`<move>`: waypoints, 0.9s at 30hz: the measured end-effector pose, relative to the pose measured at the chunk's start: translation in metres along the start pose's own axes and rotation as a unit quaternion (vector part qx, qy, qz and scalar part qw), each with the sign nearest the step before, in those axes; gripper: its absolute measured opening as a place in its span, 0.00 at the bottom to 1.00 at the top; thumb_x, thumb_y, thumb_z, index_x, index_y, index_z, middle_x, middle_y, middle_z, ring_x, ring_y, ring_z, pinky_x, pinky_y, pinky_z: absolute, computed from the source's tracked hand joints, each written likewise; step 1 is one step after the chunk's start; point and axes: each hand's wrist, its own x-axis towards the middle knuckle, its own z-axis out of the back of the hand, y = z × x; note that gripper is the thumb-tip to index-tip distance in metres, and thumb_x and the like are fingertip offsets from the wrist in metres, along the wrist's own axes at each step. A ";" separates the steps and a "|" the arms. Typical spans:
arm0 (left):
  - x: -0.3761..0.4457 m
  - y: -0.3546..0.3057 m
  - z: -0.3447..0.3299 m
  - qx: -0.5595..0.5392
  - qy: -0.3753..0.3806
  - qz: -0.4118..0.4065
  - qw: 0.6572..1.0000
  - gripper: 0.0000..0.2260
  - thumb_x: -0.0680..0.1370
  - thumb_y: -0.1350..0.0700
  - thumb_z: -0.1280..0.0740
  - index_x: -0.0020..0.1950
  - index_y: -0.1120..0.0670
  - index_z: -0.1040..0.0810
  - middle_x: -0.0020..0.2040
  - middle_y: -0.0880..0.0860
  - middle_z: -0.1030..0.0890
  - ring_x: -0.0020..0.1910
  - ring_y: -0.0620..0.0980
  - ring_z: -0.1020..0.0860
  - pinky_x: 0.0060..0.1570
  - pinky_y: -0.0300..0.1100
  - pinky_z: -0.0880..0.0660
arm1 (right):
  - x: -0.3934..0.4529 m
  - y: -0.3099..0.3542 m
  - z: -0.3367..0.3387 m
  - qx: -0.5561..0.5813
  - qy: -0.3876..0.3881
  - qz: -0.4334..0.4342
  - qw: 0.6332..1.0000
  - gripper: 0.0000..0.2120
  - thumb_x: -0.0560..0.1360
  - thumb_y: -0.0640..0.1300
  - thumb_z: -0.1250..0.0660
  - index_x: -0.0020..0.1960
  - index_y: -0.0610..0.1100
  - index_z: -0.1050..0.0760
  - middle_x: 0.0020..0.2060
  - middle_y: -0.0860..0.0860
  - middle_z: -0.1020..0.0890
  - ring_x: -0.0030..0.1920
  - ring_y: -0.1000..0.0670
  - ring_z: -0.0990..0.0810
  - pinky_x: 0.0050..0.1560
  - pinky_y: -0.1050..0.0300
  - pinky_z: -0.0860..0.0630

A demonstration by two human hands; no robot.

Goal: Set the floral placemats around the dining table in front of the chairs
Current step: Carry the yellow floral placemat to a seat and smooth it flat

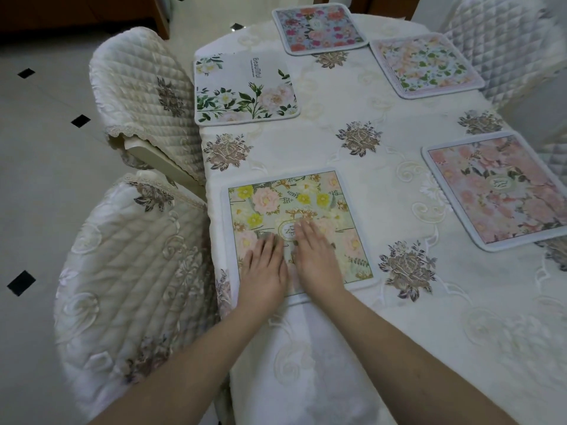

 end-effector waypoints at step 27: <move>-0.062 -0.006 0.103 0.177 0.098 0.076 0.976 0.23 0.82 0.42 0.48 0.71 0.52 0.30 0.63 0.53 0.22 0.60 0.55 0.24 0.54 0.49 0.29 | -0.064 -0.012 0.096 -0.028 0.189 -0.079 0.978 0.30 0.82 0.52 0.46 0.79 0.43 0.50 0.78 0.46 0.43 0.76 0.45 0.40 0.73 0.48 0.38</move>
